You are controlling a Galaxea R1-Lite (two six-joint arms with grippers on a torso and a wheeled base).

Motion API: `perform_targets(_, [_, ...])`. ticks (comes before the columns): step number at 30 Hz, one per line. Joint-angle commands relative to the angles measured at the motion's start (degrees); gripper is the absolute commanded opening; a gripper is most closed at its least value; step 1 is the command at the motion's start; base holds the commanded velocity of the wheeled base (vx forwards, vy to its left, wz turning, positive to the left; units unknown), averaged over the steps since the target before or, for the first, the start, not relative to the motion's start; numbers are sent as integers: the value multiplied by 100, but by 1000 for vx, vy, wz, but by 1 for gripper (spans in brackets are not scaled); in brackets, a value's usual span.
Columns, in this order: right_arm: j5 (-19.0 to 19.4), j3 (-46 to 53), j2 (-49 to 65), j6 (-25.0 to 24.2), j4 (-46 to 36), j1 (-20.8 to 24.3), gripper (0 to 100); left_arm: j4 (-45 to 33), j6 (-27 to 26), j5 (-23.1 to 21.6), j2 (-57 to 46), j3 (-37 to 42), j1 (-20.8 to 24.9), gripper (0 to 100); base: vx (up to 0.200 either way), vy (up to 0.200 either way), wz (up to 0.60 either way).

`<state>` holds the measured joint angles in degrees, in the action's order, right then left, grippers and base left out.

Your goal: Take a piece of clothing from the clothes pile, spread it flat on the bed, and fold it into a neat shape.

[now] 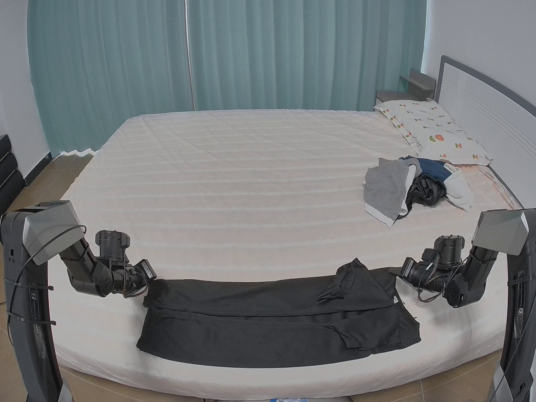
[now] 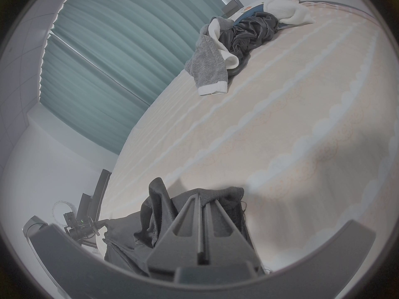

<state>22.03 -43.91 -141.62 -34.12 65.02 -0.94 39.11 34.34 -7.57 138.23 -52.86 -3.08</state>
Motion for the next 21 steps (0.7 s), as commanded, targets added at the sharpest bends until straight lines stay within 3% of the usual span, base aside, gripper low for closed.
perform_targets(1, [3, -47, -6, 11, -16, -64, 0, -184, 2, 1, -24, -32, 18, 0, 0, 0, 0])
perform_targets(21, [3, -135, -6, 28, -122, -126, 0, -219, 2, 1, -121, -32, 45, 0, 0, 0, 0])
